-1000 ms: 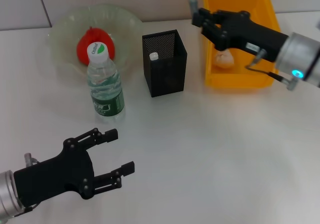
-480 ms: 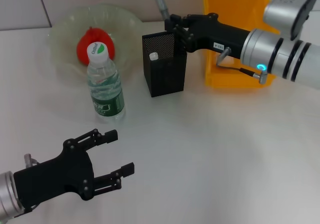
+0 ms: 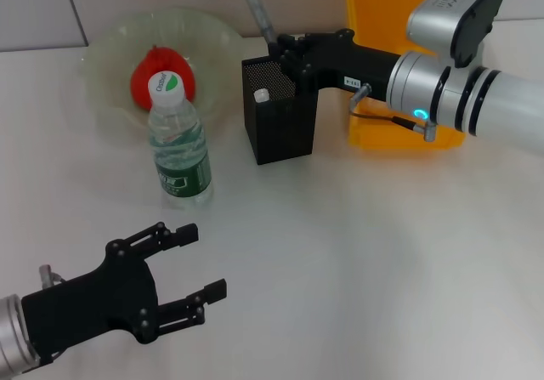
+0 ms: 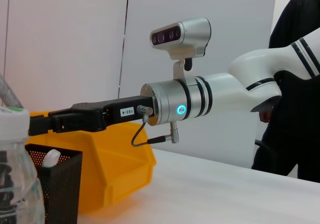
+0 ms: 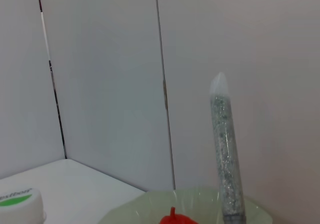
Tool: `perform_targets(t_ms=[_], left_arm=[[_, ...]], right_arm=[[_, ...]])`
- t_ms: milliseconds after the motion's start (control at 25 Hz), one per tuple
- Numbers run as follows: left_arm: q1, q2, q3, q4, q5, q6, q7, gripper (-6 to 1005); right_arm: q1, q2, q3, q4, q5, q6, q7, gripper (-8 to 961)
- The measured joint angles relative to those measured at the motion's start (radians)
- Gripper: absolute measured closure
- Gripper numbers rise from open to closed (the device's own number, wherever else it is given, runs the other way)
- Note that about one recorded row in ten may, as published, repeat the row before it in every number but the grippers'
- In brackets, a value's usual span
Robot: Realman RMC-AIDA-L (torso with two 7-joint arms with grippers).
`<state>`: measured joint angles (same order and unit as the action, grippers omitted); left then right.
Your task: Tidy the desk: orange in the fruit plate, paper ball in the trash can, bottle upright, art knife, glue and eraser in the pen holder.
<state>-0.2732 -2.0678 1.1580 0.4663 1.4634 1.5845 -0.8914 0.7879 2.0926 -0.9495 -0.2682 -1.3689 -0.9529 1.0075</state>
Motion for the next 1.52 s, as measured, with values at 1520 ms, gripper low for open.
perform_targets(t_ms=[1520], left_arm=[[0.001,0.000,0.001,0.000,-0.005,0.006,0.008,197]], right_arm=[[-0.032,0.000,-0.001,0.023,0.065,-0.038,-0.070,816]])
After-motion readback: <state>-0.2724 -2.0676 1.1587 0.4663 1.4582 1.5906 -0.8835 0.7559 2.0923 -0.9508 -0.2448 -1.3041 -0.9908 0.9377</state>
